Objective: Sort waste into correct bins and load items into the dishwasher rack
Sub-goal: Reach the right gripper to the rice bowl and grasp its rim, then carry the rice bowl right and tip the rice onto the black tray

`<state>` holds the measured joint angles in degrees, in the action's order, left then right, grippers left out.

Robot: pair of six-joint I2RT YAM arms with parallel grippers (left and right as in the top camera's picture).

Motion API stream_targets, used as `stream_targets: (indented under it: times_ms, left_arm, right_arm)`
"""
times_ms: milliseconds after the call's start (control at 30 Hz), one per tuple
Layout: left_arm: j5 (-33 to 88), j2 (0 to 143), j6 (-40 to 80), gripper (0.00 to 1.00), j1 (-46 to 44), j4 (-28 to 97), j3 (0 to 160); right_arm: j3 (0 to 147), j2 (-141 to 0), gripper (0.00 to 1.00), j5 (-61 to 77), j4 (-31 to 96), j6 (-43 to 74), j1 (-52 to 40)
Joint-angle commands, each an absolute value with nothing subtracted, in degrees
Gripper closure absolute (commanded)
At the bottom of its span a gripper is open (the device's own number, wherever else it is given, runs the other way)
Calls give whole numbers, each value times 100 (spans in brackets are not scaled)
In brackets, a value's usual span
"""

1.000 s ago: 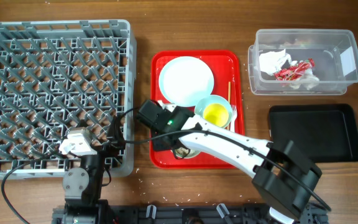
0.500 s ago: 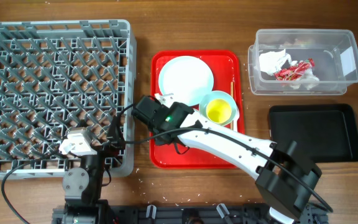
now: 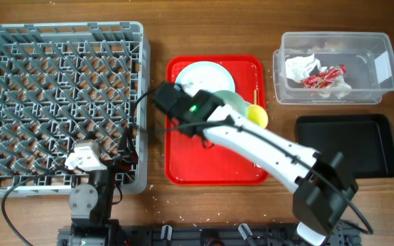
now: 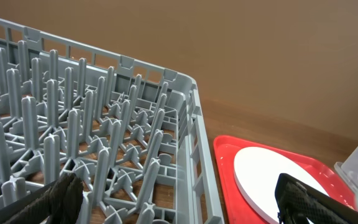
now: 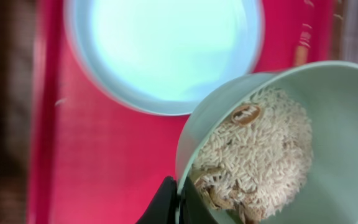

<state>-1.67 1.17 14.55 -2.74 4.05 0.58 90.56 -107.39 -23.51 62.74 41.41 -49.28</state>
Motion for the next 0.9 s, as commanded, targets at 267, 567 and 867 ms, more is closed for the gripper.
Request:
stream_targets:
  times_ms: [267,567,867]
  left_arm:
    - [-204,93,1527,0,-301,403,34]
    - [-204,93,1525,0,-301,401,34]
    - [-204,93,1527,0,-301,403,32]
  right_arm:
    - [9483,-9439,96,-1715,7131,4219,-2862]
    - [9404,-9277,96,-864,8064,4143,-183]
    - [8683,-9279,96,2357,7743,1610,2893]
